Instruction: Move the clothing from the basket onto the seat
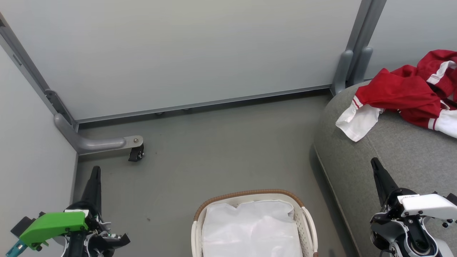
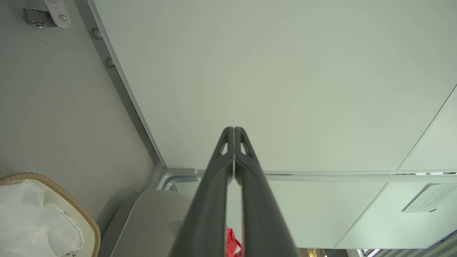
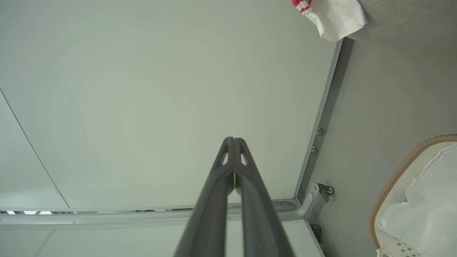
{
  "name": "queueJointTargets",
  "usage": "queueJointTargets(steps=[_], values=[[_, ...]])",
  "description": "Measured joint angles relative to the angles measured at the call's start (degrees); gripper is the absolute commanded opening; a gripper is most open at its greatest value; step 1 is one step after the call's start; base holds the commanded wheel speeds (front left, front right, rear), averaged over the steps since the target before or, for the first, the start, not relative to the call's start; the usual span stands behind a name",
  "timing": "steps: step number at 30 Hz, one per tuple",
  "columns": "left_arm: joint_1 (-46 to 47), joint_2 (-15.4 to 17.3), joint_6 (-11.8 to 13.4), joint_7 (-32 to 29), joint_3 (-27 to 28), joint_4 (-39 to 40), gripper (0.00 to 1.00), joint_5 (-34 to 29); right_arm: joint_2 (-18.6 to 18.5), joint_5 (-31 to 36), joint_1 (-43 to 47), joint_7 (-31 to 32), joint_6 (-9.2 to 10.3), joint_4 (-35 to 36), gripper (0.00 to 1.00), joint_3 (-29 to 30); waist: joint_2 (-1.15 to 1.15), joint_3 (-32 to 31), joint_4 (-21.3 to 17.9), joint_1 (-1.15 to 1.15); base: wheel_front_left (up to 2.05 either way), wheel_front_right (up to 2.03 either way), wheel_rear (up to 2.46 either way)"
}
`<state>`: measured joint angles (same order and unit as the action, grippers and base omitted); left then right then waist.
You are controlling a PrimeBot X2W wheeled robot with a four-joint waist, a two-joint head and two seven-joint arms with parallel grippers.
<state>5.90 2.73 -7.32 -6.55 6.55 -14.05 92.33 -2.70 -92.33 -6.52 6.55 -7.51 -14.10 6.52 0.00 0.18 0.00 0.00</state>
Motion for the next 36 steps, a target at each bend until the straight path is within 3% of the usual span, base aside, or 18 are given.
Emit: queueJointTargets(steps=[36], values=[[0.0, 0.0, 0.0, 0.0, 0.0, 0.0, 0.0, 0.0, 0.0, 0.0, 0.01, 0.0, 0.01, 0.01, 0.0, 0.0, 0.0, 0.0, 0.0, 0.0, 0.0, 0.0, 0.0]])
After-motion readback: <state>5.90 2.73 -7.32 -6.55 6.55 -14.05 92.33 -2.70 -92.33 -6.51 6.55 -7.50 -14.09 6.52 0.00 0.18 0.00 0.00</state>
